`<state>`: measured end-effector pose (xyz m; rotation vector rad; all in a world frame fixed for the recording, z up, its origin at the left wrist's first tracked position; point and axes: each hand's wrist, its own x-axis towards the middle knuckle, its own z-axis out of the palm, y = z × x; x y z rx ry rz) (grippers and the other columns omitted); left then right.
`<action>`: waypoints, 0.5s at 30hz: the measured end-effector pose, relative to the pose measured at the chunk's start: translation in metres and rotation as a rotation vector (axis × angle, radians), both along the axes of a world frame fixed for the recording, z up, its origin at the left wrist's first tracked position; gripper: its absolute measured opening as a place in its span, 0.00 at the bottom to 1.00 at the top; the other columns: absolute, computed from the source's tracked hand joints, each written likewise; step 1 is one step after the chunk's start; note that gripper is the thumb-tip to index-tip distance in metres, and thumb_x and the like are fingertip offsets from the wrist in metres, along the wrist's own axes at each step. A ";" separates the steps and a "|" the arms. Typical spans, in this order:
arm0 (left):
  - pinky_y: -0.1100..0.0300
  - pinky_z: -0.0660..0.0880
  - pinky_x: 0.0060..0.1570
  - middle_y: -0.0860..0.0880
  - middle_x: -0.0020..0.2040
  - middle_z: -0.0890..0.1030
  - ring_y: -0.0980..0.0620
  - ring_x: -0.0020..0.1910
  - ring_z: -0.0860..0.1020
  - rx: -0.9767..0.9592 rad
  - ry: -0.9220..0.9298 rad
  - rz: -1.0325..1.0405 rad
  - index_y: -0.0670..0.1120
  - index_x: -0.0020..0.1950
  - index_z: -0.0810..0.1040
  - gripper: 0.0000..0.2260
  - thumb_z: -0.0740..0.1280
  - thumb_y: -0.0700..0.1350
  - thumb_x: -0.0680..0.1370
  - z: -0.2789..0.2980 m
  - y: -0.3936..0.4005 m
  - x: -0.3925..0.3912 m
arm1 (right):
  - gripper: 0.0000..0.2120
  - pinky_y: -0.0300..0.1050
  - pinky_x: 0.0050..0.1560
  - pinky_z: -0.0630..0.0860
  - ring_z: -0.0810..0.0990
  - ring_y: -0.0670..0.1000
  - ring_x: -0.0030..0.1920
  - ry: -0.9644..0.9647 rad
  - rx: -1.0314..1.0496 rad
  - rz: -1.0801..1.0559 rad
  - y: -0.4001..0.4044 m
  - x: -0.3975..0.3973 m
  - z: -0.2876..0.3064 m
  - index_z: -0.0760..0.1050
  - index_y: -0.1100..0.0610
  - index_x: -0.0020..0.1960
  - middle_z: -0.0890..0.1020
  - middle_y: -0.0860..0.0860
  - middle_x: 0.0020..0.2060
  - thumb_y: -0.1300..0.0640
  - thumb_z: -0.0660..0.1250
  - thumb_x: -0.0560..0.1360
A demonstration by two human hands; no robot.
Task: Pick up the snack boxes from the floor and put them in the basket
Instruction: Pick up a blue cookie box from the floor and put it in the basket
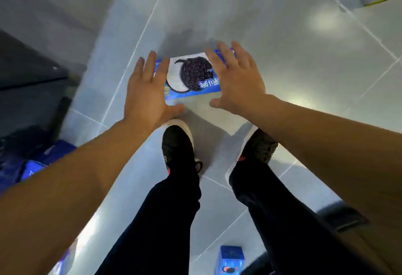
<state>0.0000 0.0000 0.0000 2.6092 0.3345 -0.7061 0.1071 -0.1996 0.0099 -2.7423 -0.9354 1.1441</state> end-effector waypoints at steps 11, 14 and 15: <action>0.45 0.66 0.64 0.43 0.67 0.69 0.37 0.66 0.65 0.113 -0.030 -0.041 0.51 0.74 0.61 0.42 0.68 0.58 0.61 -0.035 -0.022 0.019 | 0.50 0.54 0.68 0.65 0.57 0.60 0.74 -0.059 0.059 0.018 -0.010 0.006 -0.043 0.53 0.53 0.77 0.62 0.52 0.72 0.53 0.75 0.61; 0.44 0.68 0.63 0.44 0.66 0.69 0.38 0.66 0.64 0.051 -0.004 -0.075 0.52 0.74 0.61 0.45 0.72 0.59 0.60 0.016 -0.033 0.024 | 0.51 0.55 0.68 0.65 0.57 0.60 0.74 -0.014 0.068 -0.010 -0.027 0.007 0.005 0.52 0.53 0.77 0.62 0.52 0.72 0.52 0.75 0.60; 0.44 0.68 0.63 0.44 0.66 0.69 0.38 0.65 0.65 0.050 -0.013 -0.103 0.52 0.74 0.61 0.46 0.74 0.58 0.59 0.038 -0.035 0.026 | 0.51 0.55 0.68 0.66 0.57 0.59 0.74 -0.012 0.073 -0.020 -0.033 0.006 0.028 0.53 0.53 0.77 0.62 0.51 0.72 0.52 0.75 0.60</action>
